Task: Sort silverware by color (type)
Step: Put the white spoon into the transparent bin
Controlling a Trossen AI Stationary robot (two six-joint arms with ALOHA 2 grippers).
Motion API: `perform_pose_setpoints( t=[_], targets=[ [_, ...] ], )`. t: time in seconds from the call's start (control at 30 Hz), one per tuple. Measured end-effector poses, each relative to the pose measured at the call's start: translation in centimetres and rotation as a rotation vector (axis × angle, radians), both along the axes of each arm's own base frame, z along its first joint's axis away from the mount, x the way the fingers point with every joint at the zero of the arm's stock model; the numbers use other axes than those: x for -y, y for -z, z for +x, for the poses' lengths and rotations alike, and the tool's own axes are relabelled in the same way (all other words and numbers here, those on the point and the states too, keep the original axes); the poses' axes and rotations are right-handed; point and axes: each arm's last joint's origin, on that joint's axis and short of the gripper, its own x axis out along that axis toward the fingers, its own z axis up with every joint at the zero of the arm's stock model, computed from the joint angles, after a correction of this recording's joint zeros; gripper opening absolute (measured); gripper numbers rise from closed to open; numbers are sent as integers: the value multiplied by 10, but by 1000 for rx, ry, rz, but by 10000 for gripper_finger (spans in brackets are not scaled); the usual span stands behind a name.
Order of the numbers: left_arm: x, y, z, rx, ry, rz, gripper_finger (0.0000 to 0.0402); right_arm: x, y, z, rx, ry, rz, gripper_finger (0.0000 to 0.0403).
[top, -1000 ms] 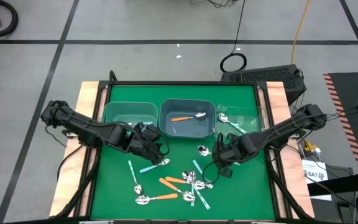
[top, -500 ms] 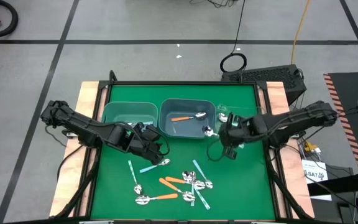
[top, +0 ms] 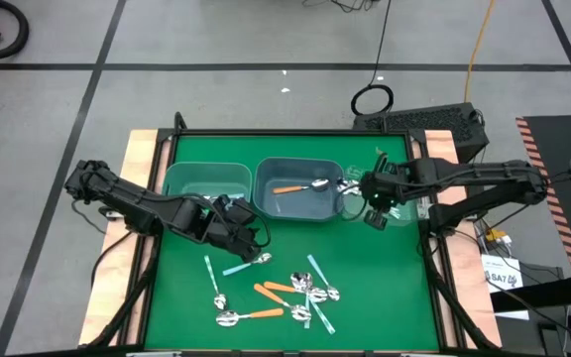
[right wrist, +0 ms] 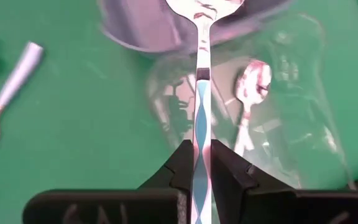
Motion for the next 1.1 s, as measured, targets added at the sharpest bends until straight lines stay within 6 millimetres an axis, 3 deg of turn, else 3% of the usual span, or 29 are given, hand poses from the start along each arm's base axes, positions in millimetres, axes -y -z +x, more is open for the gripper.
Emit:
perform_pose_setpoints(
  t=[0.4,1.1],
  targets=[
    [0,0,0,-2,5,-8,145,8,36,-43,-49,64,33,27],
    [1,0,0,-7,7,-40,145,32,82,-47,-139,-76,-1,27]
  ],
)
